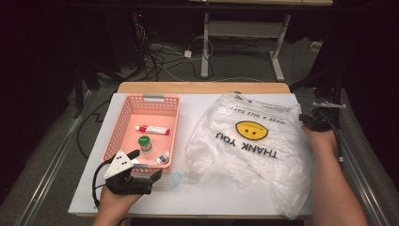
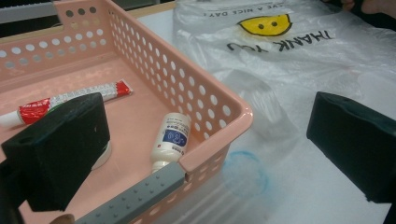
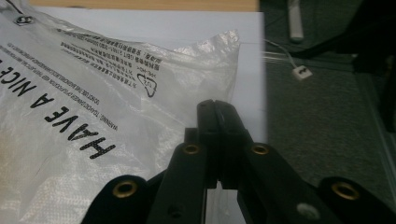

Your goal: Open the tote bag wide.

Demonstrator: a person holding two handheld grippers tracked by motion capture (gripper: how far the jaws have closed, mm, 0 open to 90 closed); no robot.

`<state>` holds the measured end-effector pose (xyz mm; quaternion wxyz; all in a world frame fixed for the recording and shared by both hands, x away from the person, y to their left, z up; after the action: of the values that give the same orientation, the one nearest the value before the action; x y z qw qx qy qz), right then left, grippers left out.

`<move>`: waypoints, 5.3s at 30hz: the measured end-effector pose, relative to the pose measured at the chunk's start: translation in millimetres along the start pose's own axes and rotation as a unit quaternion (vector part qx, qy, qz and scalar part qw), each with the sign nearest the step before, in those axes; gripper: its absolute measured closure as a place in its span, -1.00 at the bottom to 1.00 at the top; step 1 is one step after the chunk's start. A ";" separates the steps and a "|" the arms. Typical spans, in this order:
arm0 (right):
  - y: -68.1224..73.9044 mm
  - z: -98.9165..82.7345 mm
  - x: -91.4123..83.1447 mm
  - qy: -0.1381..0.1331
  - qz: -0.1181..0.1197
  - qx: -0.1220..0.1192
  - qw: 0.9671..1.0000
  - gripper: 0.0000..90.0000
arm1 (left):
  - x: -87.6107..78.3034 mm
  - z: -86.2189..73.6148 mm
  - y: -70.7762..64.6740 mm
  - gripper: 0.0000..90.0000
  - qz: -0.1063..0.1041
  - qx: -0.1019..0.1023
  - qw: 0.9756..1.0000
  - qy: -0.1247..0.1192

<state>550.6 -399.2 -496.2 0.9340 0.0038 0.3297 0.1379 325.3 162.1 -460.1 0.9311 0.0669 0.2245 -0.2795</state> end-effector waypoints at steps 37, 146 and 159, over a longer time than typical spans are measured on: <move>183.4 -183.4 -150.6 0.066 0.139 -0.098 0.983 -0.02 | 5.0 4.7 -34.2 -1.00 -0.060 0.025 0.998 -0.005; 306.6 -105.6 -26.0 0.092 0.241 -0.234 0.937 0.30 | -5.4 -10.4 -12.0 -1.00 -0.028 0.004 1.000 -0.007; 302.3 -104.3 -26.2 0.091 0.244 -0.236 0.936 0.84 | -5.3 -10.8 -11.6 -1.00 -0.029 0.003 1.000 -0.007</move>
<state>389.7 -123.9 -532.2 0.8117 -0.1491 0.3602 0.4349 310.8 157.7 -467.4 0.9241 0.0611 0.2195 -0.3069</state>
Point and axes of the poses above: each handheld gripper's, and its own axes: x roughly forward along the jaws, z roughly out of its top, y roughly to its left, the point moved 8 cm from there along x, roughly forward along the jaws, and after that the axes turned 8 degrees about z, right-handed, at the moved point
